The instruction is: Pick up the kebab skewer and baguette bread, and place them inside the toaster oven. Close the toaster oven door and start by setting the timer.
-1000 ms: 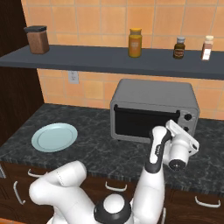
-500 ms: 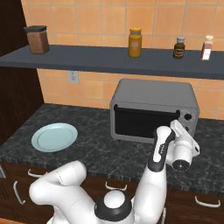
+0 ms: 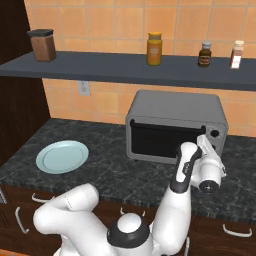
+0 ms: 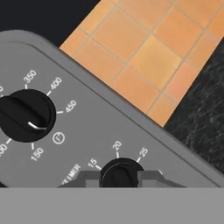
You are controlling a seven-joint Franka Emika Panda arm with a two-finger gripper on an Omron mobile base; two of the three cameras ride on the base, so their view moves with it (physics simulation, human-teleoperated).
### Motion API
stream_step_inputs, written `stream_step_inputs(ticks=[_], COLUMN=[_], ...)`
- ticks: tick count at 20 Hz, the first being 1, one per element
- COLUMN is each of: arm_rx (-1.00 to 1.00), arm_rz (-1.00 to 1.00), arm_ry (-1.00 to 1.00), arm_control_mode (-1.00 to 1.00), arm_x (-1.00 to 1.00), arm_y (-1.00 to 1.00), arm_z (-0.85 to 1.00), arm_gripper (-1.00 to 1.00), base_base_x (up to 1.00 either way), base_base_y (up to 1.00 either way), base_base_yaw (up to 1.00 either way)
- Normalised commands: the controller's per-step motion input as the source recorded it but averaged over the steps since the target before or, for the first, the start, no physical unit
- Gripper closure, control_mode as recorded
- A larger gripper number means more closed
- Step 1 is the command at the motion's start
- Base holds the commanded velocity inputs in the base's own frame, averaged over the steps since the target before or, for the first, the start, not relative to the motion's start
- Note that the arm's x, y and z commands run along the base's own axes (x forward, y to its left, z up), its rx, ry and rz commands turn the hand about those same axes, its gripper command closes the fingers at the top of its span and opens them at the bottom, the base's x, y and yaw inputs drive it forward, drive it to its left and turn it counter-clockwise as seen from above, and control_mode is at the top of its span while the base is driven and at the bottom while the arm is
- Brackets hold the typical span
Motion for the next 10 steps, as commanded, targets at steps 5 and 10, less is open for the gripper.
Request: stream_step_inputs(ticks=[5,10], arm_rx=[0.27,0.33], arm_rz=[0.0,0.0], arm_ry=[-0.02,0.0], arm_control_mode=[-1.0,-1.0], arm_x=[0.31,0.23], arm_y=[0.44,0.38], arm_z=[0.39,0.42], arm_gripper=[1.0,1.0], base_base_x=[0.0,0.0], base_base_y=[0.0,0.0], base_base_yaw=[0.0,0.0])
